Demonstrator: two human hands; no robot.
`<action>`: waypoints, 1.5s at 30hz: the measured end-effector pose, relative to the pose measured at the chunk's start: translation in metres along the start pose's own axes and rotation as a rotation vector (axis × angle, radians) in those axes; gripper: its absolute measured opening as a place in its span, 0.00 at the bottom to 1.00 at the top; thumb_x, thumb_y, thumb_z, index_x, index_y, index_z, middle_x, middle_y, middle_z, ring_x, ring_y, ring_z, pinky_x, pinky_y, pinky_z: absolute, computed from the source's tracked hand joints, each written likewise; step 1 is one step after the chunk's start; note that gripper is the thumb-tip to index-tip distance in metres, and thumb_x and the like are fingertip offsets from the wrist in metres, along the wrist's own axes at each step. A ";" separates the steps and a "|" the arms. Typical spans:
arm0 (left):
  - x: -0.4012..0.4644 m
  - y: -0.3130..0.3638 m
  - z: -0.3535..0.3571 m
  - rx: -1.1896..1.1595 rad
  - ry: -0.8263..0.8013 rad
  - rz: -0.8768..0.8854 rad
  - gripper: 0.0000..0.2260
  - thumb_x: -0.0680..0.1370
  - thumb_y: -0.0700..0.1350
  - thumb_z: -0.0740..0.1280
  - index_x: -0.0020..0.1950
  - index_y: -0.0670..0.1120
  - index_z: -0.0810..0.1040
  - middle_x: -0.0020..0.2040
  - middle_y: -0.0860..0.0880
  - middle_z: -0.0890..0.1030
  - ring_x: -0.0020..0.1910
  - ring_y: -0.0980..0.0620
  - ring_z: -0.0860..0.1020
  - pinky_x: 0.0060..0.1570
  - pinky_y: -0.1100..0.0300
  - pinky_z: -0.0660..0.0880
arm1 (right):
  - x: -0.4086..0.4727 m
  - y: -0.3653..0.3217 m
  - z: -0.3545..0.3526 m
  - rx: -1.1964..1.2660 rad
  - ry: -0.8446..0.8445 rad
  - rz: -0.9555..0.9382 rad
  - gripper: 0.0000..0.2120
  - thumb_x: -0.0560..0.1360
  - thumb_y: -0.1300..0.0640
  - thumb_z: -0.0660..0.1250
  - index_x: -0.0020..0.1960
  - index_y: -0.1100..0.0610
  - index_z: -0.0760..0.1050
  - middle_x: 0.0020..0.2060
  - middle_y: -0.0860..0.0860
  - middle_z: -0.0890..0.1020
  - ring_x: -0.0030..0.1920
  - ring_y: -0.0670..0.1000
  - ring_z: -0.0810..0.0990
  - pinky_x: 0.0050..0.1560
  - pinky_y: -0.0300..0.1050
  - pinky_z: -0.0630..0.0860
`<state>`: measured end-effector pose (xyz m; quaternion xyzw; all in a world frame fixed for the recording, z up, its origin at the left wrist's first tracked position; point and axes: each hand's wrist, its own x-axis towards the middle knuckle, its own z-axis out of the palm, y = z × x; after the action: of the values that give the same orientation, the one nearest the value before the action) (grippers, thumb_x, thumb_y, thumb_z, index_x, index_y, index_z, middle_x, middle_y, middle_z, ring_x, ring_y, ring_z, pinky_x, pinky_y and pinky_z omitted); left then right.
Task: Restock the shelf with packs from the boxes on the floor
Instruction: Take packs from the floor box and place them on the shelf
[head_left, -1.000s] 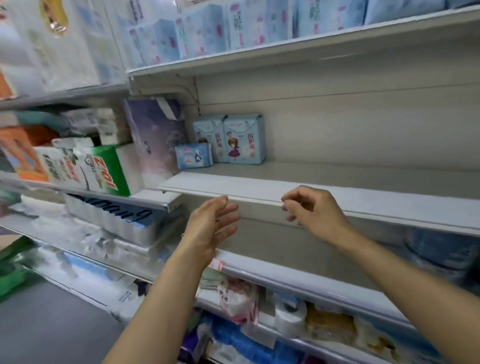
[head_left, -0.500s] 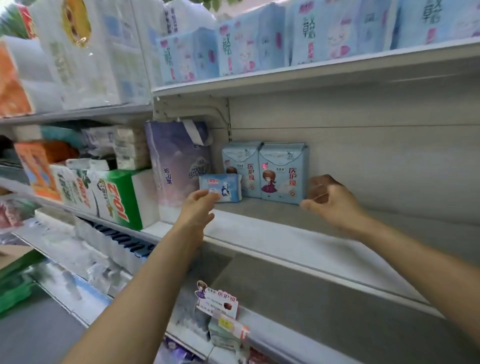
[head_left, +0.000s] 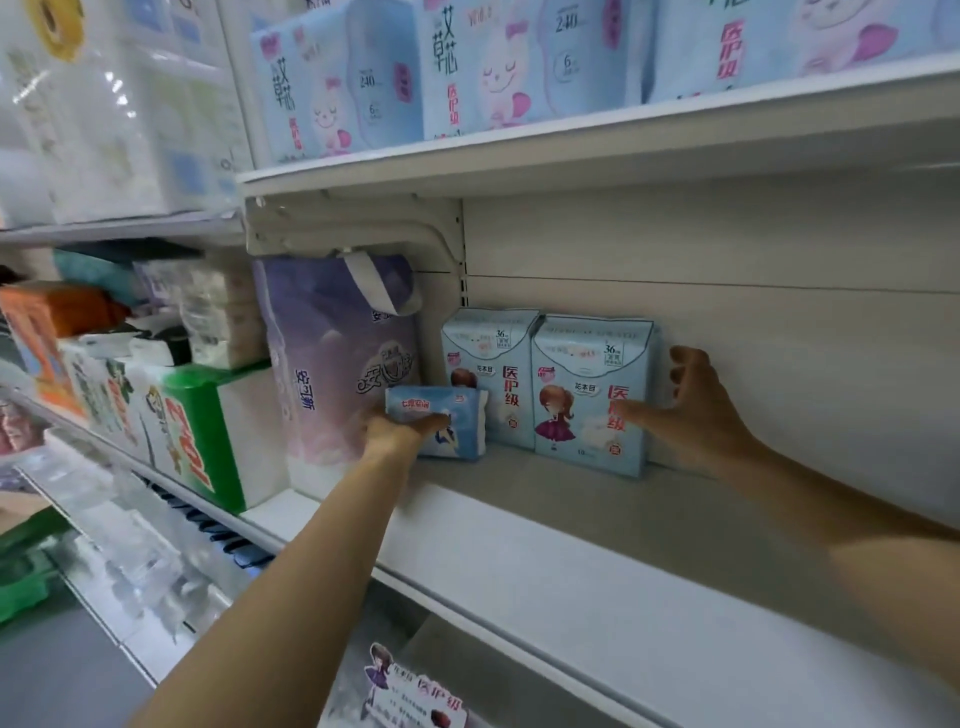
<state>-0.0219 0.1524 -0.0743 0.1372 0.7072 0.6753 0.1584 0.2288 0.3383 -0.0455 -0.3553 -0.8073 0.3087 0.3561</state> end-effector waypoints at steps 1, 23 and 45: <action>0.009 -0.003 0.001 0.001 0.008 -0.004 0.42 0.58 0.46 0.84 0.69 0.39 0.71 0.63 0.42 0.79 0.64 0.41 0.76 0.68 0.44 0.70 | 0.003 0.001 0.003 0.037 -0.008 0.005 0.46 0.64 0.47 0.79 0.73 0.56 0.56 0.68 0.55 0.68 0.67 0.57 0.69 0.65 0.60 0.71; -0.011 0.037 0.022 0.066 -0.387 0.112 0.34 0.58 0.70 0.75 0.57 0.52 0.78 0.55 0.46 0.84 0.55 0.45 0.82 0.62 0.46 0.76 | 0.041 0.039 0.028 0.114 -0.023 0.088 0.53 0.39 0.25 0.75 0.59 0.47 0.73 0.58 0.50 0.78 0.60 0.54 0.77 0.56 0.56 0.78; -0.032 0.026 0.031 0.015 -0.630 0.119 0.27 0.57 0.47 0.82 0.53 0.44 0.81 0.53 0.40 0.85 0.49 0.40 0.84 0.50 0.47 0.81 | -0.021 0.022 -0.047 0.353 -0.159 0.034 0.33 0.62 0.67 0.78 0.63 0.55 0.70 0.54 0.49 0.81 0.53 0.49 0.82 0.49 0.47 0.79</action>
<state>0.0192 0.1692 -0.0479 0.3819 0.6189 0.6025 0.3288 0.2840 0.3454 -0.0434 -0.2753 -0.7601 0.4786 0.3426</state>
